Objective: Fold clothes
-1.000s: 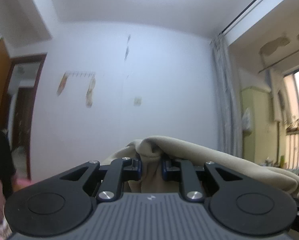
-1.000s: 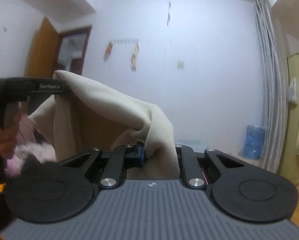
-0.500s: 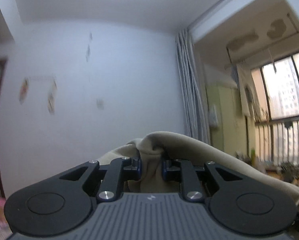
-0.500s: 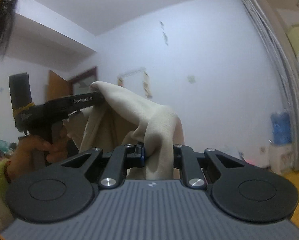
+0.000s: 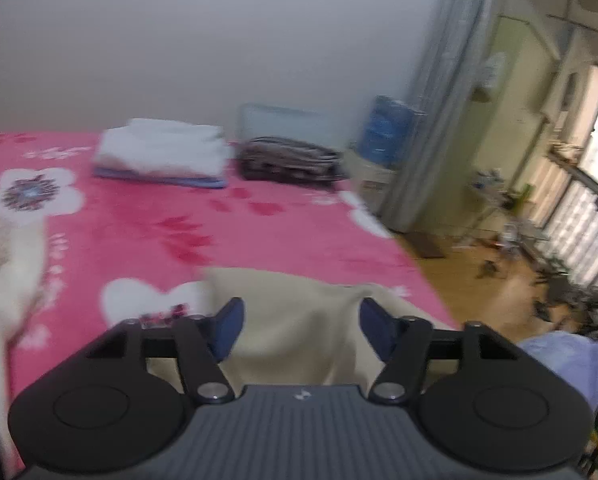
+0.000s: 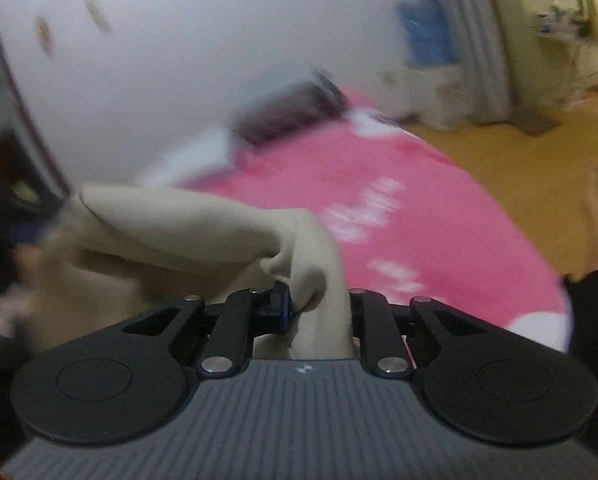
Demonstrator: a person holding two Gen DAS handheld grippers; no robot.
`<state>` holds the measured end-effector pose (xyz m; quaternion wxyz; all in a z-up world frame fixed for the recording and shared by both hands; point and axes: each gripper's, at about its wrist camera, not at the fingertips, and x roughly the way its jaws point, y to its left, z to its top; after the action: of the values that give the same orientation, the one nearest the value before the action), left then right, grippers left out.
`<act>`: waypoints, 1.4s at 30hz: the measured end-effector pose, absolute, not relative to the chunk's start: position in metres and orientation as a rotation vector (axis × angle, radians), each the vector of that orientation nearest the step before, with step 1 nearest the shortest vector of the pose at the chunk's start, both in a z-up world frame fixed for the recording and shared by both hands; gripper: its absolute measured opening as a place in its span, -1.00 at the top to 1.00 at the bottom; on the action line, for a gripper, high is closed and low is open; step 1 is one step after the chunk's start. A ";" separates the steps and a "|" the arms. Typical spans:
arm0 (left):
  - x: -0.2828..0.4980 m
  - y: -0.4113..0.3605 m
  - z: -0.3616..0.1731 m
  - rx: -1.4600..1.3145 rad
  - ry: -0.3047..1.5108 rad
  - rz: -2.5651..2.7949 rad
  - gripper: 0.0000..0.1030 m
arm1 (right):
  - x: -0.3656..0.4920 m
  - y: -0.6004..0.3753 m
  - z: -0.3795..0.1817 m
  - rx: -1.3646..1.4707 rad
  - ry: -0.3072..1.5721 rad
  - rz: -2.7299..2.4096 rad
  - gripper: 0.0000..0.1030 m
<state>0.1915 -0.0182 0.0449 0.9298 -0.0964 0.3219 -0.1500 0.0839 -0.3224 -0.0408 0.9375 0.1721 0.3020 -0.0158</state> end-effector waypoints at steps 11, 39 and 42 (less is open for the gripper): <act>0.148 0.040 -0.036 -0.193 0.851 -0.102 -0.41 | 0.038 -0.314 -0.026 0.329 0.446 -0.070 0.09; 0.108 0.009 -0.111 0.076 0.986 -0.025 -0.42 | 0.090 -0.285 0.025 0.424 0.435 0.206 0.89; 0.109 0.011 -0.109 0.061 0.981 -0.031 -0.36 | 0.121 -0.327 0.039 0.446 0.384 0.102 0.89</act>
<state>0.1090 0.0110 -0.1087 0.8816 0.0294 0.4708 -0.0149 0.1210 -0.3275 0.0392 0.9556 0.2198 0.1894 0.0504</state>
